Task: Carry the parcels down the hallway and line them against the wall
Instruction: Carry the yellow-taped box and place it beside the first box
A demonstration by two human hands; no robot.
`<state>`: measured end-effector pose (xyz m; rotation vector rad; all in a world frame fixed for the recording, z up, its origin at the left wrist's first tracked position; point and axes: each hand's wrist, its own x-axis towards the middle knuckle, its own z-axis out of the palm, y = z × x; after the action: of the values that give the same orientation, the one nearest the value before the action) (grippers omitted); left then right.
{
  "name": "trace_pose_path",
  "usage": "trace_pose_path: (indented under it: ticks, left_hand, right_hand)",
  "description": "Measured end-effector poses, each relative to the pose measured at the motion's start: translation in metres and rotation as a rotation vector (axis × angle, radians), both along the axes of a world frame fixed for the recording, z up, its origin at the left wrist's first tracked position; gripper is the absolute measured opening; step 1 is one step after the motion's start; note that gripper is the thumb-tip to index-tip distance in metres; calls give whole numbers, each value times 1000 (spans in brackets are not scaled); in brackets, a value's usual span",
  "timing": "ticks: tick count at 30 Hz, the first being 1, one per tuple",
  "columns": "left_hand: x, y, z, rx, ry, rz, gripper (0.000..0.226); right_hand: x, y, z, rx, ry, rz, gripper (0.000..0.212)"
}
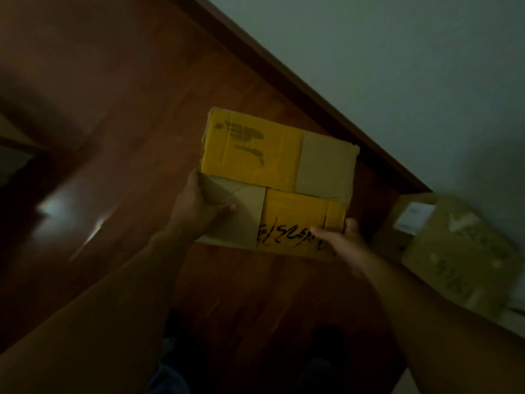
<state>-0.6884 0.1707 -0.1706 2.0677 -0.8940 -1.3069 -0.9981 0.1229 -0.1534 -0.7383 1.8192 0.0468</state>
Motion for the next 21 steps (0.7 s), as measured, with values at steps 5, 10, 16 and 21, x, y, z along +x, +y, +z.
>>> trace_pose_path:
  ticks: [5, 10, 16, 21]
  left_hand:
    - [-100, -48, -12, 16, 46, -182, 105]
    - [-166, -60, -27, -39, 77, -326, 97]
    - [-194, -44, -25, -106, -171, -621, 133]
    - [-207, -32, -13, -232, -579, -1183, 131]
  right_hand:
    - [-103, 15, -15, -63, -53, -194, 108]
    - [-156, 41, -27, -144, -28, -211, 118]
    - [-160, 58, -15, -424, 412, 240, 125]
    - [-144, 52, -16, -440, 384, 589, 130]
